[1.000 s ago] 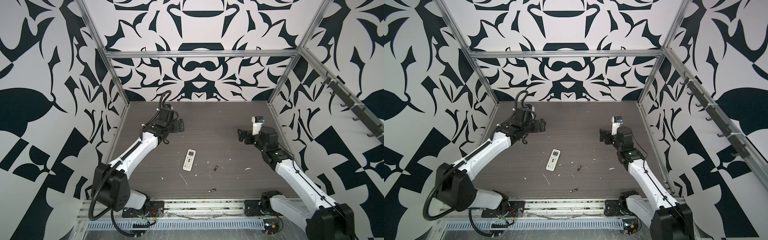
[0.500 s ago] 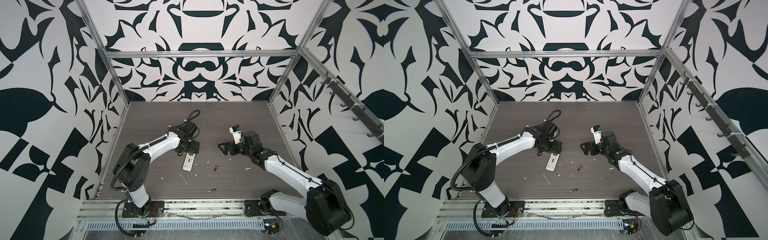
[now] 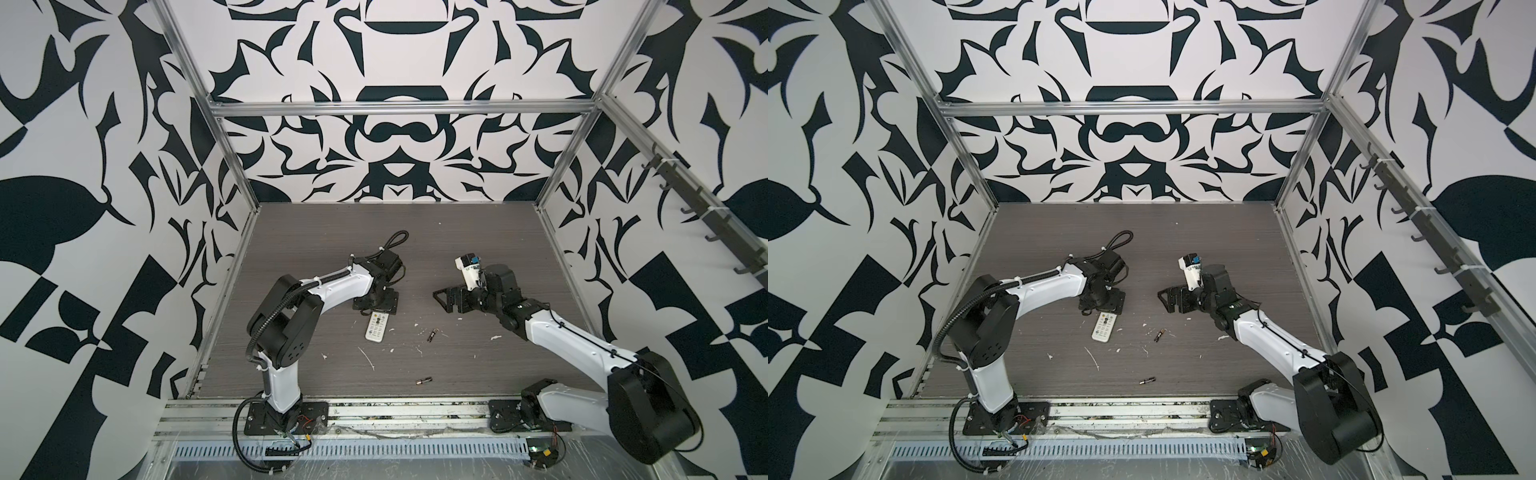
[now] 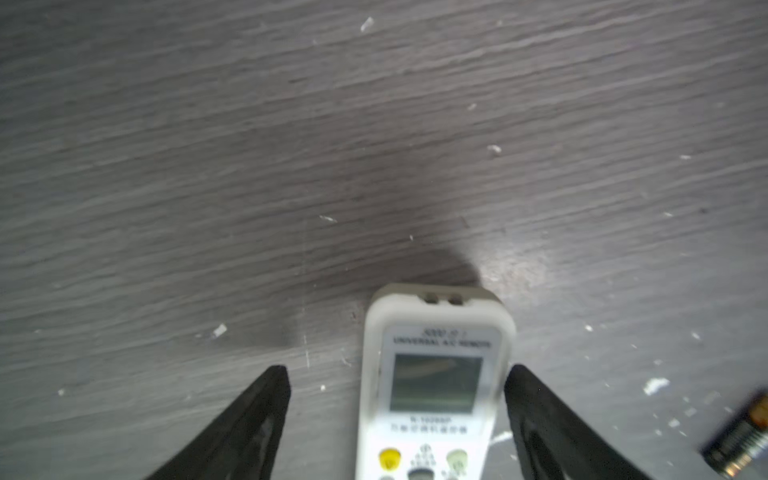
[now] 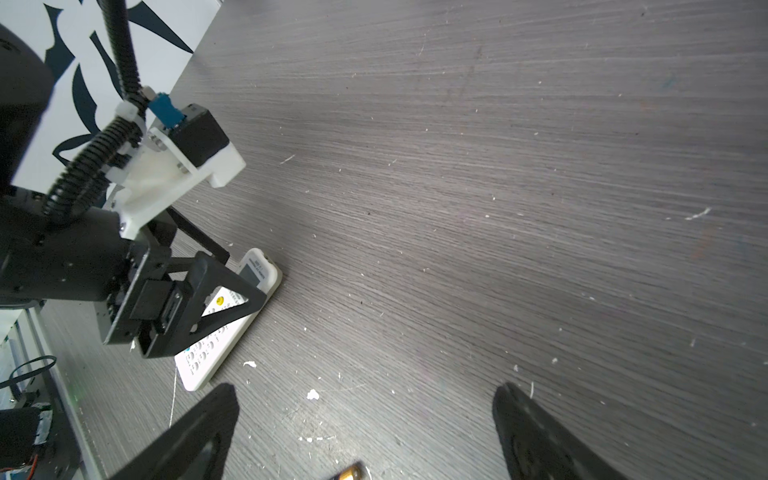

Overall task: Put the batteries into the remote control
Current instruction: 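Reach the left gripper down and grasp the white remote while right arm approaches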

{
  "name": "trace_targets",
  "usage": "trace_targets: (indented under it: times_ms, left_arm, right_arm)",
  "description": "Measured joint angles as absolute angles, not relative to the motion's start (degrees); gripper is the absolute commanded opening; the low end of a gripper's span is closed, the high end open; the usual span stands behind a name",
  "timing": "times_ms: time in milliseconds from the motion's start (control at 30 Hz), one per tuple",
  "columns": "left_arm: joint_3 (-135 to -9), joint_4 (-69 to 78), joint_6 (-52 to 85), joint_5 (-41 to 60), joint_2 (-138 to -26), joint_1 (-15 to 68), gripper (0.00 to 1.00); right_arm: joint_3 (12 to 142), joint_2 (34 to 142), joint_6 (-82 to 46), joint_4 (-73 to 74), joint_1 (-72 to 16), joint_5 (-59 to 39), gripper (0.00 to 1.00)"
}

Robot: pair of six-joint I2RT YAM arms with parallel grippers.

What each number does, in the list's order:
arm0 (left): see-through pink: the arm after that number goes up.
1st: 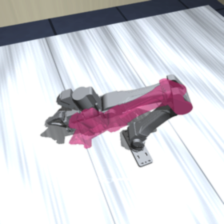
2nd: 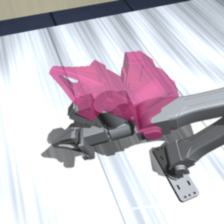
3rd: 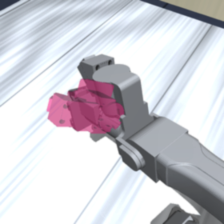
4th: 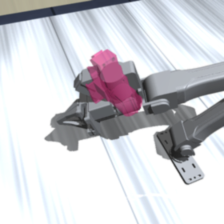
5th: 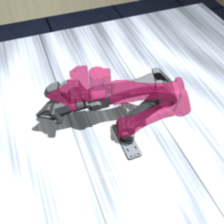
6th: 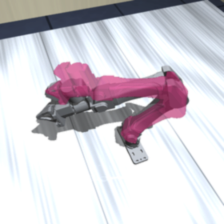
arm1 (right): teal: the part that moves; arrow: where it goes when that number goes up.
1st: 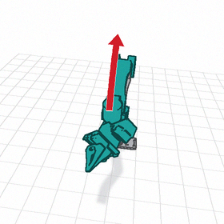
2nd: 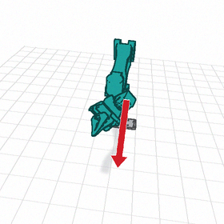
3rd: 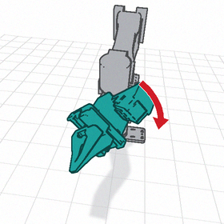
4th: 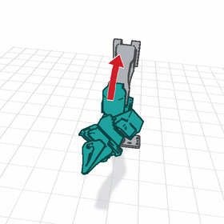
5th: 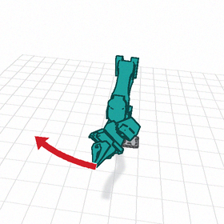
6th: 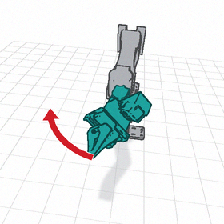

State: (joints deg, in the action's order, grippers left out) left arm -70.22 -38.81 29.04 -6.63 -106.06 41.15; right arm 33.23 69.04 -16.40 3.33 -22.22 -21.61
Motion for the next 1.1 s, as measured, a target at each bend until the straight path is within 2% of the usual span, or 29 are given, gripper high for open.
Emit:
trace_targets:
  times_ms: [600,1100]
  left_arm:
    - [-72.14,-39.4,30.28,-10.22,-109.47,43.62,0.62]
    - [-72.93,-39.9,31.57,-12.86,-109.89,44.05,0.38]
  right_arm:
    - [33.23,69.47,-15.29,3.31,-22.22,-19.68,0.99]
    - [33.23,69.06,-14.26,2.7,-22.22,-15.07,1.0]
